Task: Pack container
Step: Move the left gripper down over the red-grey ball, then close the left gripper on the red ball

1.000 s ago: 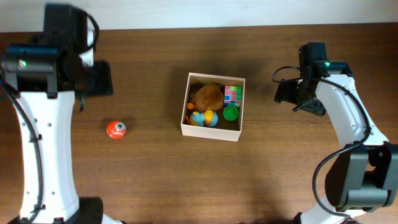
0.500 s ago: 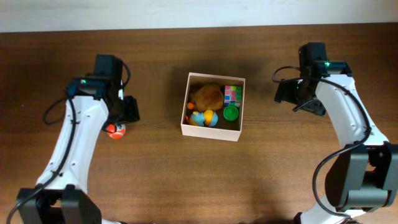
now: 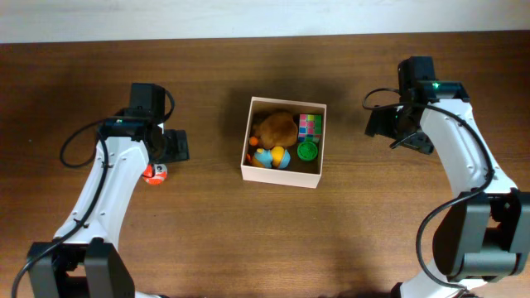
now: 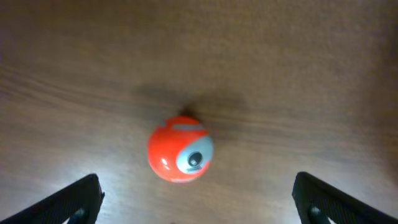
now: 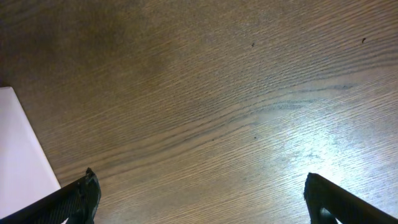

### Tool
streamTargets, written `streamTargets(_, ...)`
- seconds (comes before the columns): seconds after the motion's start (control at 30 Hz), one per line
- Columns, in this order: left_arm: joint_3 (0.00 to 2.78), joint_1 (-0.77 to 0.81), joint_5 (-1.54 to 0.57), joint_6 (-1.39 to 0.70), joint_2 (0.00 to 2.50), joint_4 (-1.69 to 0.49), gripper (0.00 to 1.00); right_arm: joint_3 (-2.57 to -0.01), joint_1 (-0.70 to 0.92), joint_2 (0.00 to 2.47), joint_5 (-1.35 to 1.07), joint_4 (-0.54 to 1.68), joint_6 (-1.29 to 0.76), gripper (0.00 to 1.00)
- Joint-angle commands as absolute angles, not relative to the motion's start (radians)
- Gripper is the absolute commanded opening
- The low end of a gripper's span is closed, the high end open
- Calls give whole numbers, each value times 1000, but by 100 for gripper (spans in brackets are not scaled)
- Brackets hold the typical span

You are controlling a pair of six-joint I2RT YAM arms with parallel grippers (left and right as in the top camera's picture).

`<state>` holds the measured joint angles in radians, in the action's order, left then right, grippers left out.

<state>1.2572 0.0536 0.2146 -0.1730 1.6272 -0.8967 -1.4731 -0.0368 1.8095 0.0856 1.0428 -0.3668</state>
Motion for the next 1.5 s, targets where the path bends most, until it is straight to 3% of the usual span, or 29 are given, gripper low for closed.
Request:
streamTargets(0.0, 1238, 30, 262, -115, 1630, -869, 99, -1468, -41, 1809, 87, 1042, -376, 99)
streamTargets(1.1, 1225, -51, 134, -10, 1921, -830, 100, -1468, -41, 1809, 87, 1042, -376, 99)
streamTargets(1.47, 1225, -60, 118, -10, 1921, -806, 44, -1468, -41, 1809, 87, 1042, -376, 99)
